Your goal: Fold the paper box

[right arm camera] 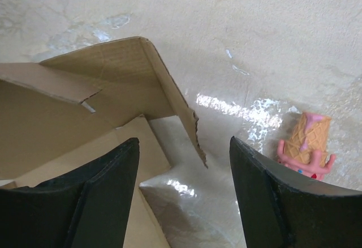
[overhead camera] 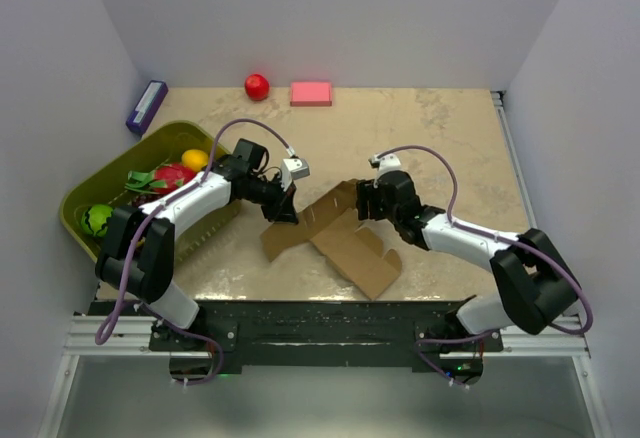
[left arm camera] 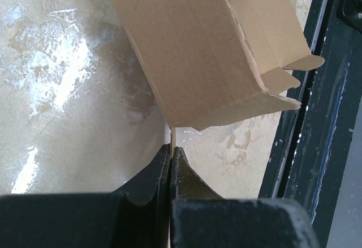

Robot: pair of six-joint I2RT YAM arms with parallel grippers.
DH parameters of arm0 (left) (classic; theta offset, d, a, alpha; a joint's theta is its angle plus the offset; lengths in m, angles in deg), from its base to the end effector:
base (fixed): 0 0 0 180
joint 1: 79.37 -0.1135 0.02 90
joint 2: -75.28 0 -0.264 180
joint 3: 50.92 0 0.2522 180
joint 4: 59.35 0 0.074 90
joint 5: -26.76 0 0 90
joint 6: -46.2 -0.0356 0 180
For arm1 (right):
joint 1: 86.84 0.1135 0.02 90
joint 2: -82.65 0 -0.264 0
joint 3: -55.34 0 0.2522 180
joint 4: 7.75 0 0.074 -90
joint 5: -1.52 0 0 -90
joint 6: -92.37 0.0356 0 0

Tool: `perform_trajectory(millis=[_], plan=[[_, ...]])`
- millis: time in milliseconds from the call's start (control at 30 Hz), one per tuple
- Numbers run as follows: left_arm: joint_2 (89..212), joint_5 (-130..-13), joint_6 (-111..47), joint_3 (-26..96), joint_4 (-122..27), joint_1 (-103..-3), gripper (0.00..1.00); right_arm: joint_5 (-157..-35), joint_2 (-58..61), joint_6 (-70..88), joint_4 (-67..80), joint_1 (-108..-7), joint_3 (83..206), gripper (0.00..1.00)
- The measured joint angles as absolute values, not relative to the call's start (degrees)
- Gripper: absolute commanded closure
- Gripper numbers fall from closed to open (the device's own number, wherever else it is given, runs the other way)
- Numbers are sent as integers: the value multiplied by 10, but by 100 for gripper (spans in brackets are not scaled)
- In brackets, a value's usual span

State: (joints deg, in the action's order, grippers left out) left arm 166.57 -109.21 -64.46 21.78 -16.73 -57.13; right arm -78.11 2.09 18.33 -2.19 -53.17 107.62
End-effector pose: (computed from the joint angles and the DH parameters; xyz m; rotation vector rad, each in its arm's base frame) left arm 0.2796 -0.1420 0.2105 1.1496 2.1930 -1.0527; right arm 0.2444 0.1551 0.1937 -0.2296 2.1542 0.3063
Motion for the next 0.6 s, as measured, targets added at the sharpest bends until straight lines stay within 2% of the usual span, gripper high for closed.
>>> perform_trajectory(millis=[100, 133, 200, 233, 333, 467, 600], plan=[[1666, -1093, -645, 218, -167, -571, 100, -775, 4, 166, -32, -532, 1079, 44], [1666, -1093, -645, 218, -166, -571, 100, -775, 2, 162, -35, -532, 1080, 54], [1666, -1095, -646, 218, -166, -571, 100, -775, 2, 151, -45, -532, 1080, 65], [1666, -1095, -646, 218, -166, -571, 100, -776, 2, 145, -51, -532, 1080, 74], [1666, -1094, -646, 218, -166, -571, 100, -778, 5, 136, -60, -532, 1080, 92], [1666, -1079, -644, 218, -177, -571, 100, -791, 19, 136, -57, -530, 1080, 100], [1666, -1055, -642, 218, -188, -571, 100, -787, 43, 143, -27, -520, 1080, 100]])
